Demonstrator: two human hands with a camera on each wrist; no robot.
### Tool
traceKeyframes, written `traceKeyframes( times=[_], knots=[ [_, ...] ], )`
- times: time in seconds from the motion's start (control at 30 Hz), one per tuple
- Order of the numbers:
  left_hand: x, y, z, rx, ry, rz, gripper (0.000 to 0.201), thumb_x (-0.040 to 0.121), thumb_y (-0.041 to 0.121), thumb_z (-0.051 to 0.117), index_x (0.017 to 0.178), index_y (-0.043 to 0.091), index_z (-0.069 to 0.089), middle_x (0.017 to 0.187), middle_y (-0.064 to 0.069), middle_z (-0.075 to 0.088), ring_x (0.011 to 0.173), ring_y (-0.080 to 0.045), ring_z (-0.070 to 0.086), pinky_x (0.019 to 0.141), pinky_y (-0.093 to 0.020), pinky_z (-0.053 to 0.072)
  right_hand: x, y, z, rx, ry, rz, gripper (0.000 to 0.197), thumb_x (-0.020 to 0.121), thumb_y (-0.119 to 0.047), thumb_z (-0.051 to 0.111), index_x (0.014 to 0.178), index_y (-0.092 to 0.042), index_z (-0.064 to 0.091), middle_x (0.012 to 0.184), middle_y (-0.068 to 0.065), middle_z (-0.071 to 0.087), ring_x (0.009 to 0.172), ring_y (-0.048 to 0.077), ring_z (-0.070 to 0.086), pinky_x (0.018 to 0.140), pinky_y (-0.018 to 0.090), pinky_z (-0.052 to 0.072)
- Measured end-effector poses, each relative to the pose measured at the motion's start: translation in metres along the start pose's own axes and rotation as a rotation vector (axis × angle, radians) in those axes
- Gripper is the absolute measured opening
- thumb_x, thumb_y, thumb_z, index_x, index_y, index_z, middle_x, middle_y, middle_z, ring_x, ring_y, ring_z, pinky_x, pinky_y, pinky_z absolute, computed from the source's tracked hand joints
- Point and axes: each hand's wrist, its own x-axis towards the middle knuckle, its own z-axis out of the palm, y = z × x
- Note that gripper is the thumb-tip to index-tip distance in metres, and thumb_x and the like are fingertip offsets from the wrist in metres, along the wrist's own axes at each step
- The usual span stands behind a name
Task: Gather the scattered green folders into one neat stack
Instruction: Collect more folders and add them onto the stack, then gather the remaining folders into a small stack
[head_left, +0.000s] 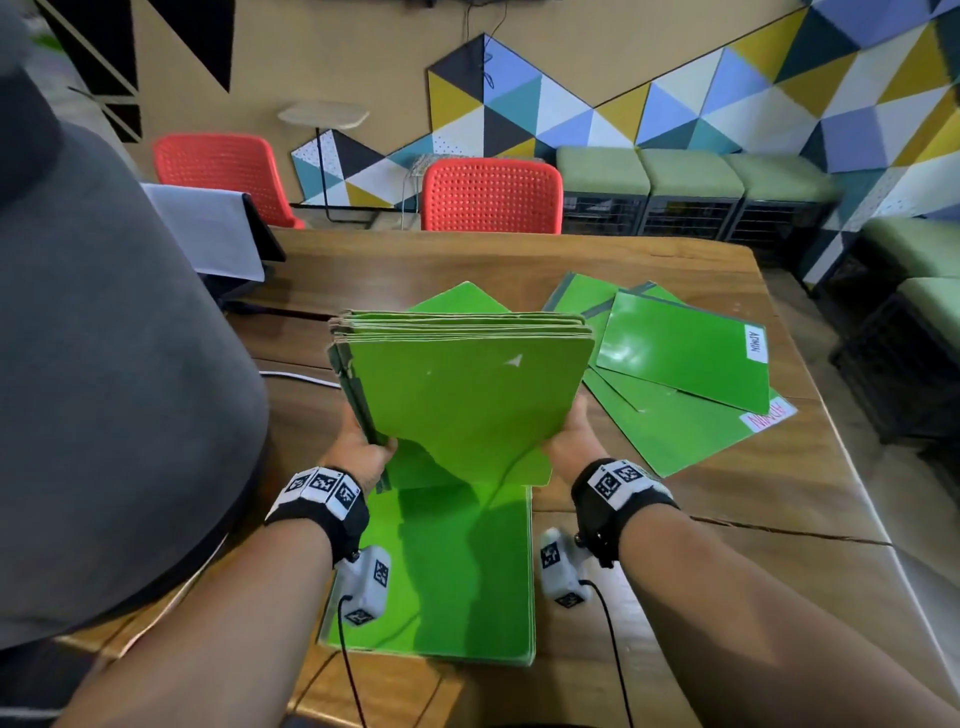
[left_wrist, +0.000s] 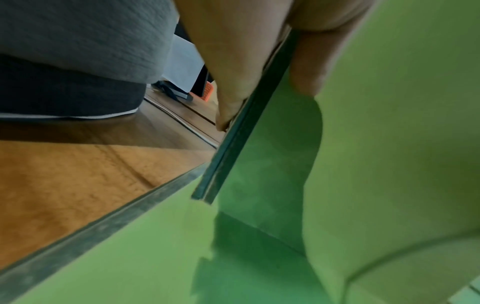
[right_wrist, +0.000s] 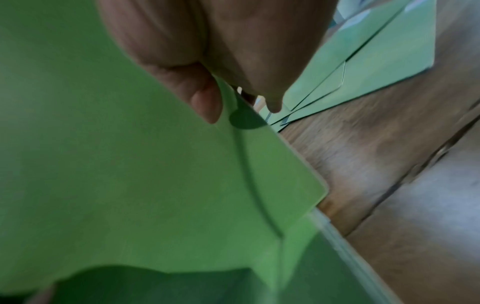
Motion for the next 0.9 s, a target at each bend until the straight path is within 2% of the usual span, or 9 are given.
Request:
traceKeyframes(
  times=[0.1,0.17,0.3,0.43,0.53,0.63,0.73,0.8,0.9],
  knots=[
    [-0.003,0.001,0.003,0.230,-0.002,-0.018,0.063,0.094,0.005,0.054,0.148,0.015,0.023,0.139,-0.013,0.052,0.125,-0.034,0.051,0.095,-0.030,0.040,-0.011,0.000,0.001,-0.196,-0.008,0.084,0.052,0.095,0.000,0.044,0.143,-0.007,0.026,0.131,0.016,0.050,0.120,0.034,0.052,0.084,0.027,0.043],
    [0.000,0.000,0.004,0.258,0.003,-0.031,0.055,0.095,0.007,0.053,0.145,0.013,0.030,0.136,-0.015,0.055,0.122,-0.035,0.053,0.097,-0.034,0.042,-0.012,-0.001,-0.001,-0.292,0.032,0.070,0.046,0.097,-0.004,0.042,0.140,-0.004,0.028,0.129,0.021,0.053,0.117,0.037,0.054,0.088,0.034,0.044],
    [0.009,0.001,-0.005,0.363,0.018,-0.002,0.042,0.092,0.015,0.059,0.131,0.006,0.046,0.128,-0.018,0.060,0.119,-0.034,0.056,0.100,-0.038,0.042,-0.005,-0.003,-0.010,-0.404,0.069,0.039,0.027,0.094,-0.005,0.044,0.121,-0.012,0.044,0.094,0.007,0.062,0.089,0.026,0.063,0.080,0.039,0.055],
    [0.008,-0.017,-0.021,0.616,-0.137,-0.084,0.056,0.089,0.031,0.064,0.135,0.006,0.045,0.131,-0.016,0.057,0.120,-0.034,0.055,0.100,-0.041,0.045,-0.008,0.012,-0.013,-0.543,-0.095,0.089,0.026,0.090,-0.012,0.052,0.115,-0.011,0.057,0.105,0.007,0.065,0.090,0.022,0.062,0.079,0.033,0.054],
    [0.006,-0.046,-0.028,0.795,-0.270,-0.230,0.070,0.085,0.043,0.064,0.140,0.007,0.042,0.140,-0.013,0.052,0.122,-0.031,0.055,0.100,-0.041,0.048,-0.024,0.031,-0.001,-0.546,-0.235,0.215,0.025,0.087,-0.012,0.057,0.110,-0.005,0.059,0.105,0.014,0.067,0.093,0.030,0.067,0.081,0.041,0.058],
    [0.001,-0.067,-0.030,0.912,-0.306,-0.323,0.078,0.080,0.052,0.065,0.141,0.008,0.043,0.139,-0.012,0.053,0.121,-0.031,0.057,0.101,-0.041,0.048,-0.035,0.048,0.013,-0.569,-0.288,0.277,0.029,0.081,-0.012,0.061,0.109,-0.007,0.053,0.102,0.012,0.065,0.087,0.030,0.069,0.068,0.038,0.060],
    [-0.001,-0.079,-0.030,0.998,-0.297,-0.369,0.081,0.075,0.057,0.066,0.138,0.011,0.047,0.138,-0.010,0.055,0.122,-0.029,0.056,0.102,-0.039,0.046,-0.037,0.067,0.025,-0.538,-0.333,0.331,0.029,0.076,-0.009,0.060,0.103,-0.007,0.054,0.092,0.016,0.068,0.073,0.034,0.072,0.058,0.046,0.061],
    [0.001,-0.085,-0.030,1.032,-0.274,-0.388,0.088,0.069,0.060,0.068,0.139,0.012,0.045,0.141,-0.009,0.052,0.124,-0.029,0.054,0.103,-0.039,0.045,-0.037,0.072,0.031,-0.557,-0.322,0.339,0.028,0.078,-0.010,0.060,0.105,-0.010,0.051,0.095,0.013,0.066,0.079,0.032,0.072,0.062,0.044,0.062],
    [0.006,-0.092,-0.028,1.046,-0.242,-0.399,0.091,0.061,0.062,0.070,0.135,0.012,0.050,0.139,-0.009,0.054,0.121,-0.030,0.057,0.101,-0.041,0.046,-0.040,0.064,0.035,-0.634,-0.340,0.333,0.023,0.086,-0.014,0.058,0.109,-0.008,0.057,0.107,0.013,0.067,0.094,0.029,0.069,0.081,0.040,0.059]
  ],
)
